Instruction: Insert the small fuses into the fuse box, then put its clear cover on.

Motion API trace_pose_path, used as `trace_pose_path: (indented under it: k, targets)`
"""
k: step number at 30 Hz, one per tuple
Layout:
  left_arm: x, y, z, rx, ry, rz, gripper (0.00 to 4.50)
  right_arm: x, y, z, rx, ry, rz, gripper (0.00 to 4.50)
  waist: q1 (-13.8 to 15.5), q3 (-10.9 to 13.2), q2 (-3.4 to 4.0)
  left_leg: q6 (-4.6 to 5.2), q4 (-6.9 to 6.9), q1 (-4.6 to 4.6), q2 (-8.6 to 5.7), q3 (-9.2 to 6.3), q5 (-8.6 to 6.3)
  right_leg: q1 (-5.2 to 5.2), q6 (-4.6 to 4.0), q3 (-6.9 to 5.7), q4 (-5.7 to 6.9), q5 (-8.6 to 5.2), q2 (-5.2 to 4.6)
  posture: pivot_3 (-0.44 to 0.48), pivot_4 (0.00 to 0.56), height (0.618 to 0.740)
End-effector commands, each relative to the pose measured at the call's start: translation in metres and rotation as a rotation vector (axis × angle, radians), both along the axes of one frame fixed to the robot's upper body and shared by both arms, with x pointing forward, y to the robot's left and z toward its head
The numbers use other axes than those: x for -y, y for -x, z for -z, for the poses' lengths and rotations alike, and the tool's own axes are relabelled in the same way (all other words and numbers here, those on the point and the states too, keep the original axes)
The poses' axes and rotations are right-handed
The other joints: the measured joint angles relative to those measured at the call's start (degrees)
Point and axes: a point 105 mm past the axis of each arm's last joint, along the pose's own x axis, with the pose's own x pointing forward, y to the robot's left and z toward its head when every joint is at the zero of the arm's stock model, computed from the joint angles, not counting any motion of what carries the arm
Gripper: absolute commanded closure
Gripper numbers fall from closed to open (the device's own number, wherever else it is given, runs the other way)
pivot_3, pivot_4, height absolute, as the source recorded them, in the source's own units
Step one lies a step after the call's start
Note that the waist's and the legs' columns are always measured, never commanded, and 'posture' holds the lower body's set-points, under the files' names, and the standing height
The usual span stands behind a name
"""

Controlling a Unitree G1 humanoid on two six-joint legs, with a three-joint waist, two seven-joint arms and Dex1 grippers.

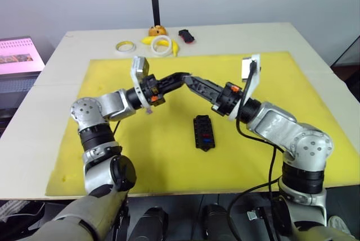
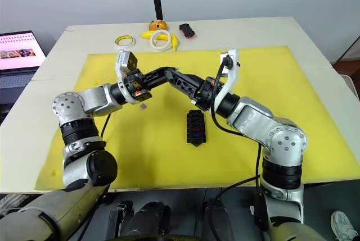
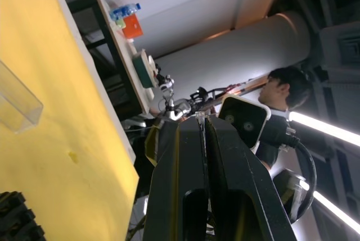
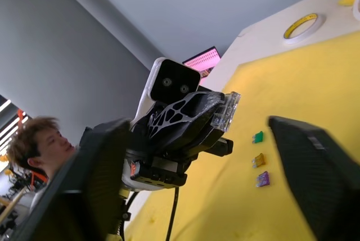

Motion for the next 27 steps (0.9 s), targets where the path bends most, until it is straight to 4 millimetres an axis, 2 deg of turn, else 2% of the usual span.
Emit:
trace_pose_path:
  k: [1,10,13,15,27]
  targets:
    - [0.0002,0.0047,-0.0140,0.055,0.016,0.013,4.50,-0.0014,0.0062,-0.0127,0.035,-0.039,-0.014,1.28,-0.02,0.00,0.00,0.00,0.00,0.00,0.00,0.00,0.00,0.00,0.00,0.00,0.00,0.00,0.01,0.000,0.150,0.740]
    - [0.0038,0.0084,-0.0124,0.058,0.014,0.030,4.50,-0.0009,0.0050,-0.0121,0.027,-0.039,-0.002,1.28,0.02,0.00,0.00,0.00,0.00,0.00,0.00,0.01,0.00,0.00,0.00,0.00,0.00,0.00,0.01,0.000,0.150,0.740]
    - [0.0035,0.0077,-0.0117,0.057,0.007,0.024,4.50,-0.0004,0.0034,-0.0132,0.033,-0.040,0.010,2.07,0.00,0.00,0.00,0.00,0.00,0.01,0.00,0.01,0.00,0.00,0.00,0.00,0.00,0.00,0.02,0.000,0.150,0.740]
    - [0.0010,0.0062,-0.0116,0.055,0.008,0.012,4.50,-0.0005,0.0042,-0.0152,0.041,-0.045,0.008,2.94,0.02,0.00,0.00,0.00,0.00,0.00,0.00,0.01,0.00,0.00,0.00,0.00,0.00,0.00,0.02,0.000,0.150,0.740]
    - [-0.0021,0.0055,-0.0149,0.062,0.022,0.001,4.50,-0.0004,0.0049,-0.0158,0.038,-0.049,0.004,2.94,0.01,0.00,0.00,0.00,0.00,0.01,0.00,0.02,0.00,0.00,0.00,0.01,0.00,0.00,0.02,0.000,0.150,0.740]
